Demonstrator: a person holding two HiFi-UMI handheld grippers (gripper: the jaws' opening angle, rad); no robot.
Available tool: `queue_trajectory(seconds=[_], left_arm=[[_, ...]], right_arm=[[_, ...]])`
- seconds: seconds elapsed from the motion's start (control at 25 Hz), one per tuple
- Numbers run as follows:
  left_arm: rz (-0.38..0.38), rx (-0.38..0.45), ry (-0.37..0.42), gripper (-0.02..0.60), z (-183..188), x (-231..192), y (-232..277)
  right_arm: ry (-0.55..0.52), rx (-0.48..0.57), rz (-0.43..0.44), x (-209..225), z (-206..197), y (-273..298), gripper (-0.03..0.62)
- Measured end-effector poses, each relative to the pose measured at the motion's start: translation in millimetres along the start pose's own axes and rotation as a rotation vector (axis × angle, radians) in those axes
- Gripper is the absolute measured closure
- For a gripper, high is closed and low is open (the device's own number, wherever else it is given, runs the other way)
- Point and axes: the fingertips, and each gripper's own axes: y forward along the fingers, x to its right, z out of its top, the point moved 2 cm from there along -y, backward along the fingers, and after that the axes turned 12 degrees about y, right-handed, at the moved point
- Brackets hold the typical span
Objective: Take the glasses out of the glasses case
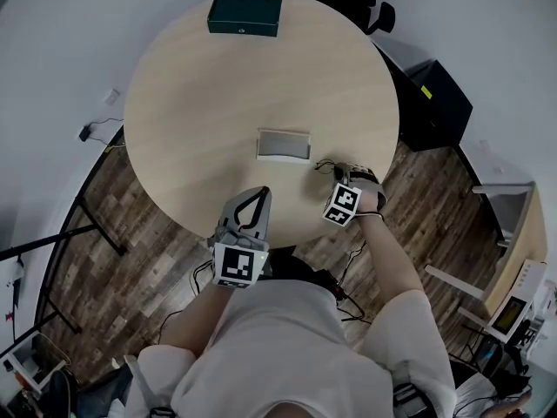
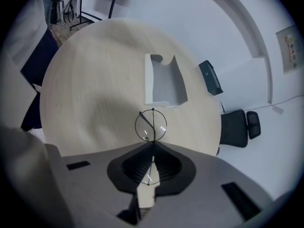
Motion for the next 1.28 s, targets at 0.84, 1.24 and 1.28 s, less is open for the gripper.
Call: queue_trajectory(seconds=[0.84, 1.24, 1.28], left_arm=[[0.009, -0.053, -0.004, 0.572, -6.9, 6.2, 30.0], [0.006, -0.061, -0.008, 0.572, -7.8, 3.1, 36.5], [0.004, -0.061, -0.007, 0.572, -7.7, 3.1, 36.8]], right_arm=[[-0.035, 0.045, 0.026, 2.5, -6.8, 31.1, 0.576], [-0.01, 0.037, 0.025, 8.7, -9.0, 35.4, 0.574], [-0.009, 0.037, 0.026, 8.9, -8.8, 35.1, 0.574]])
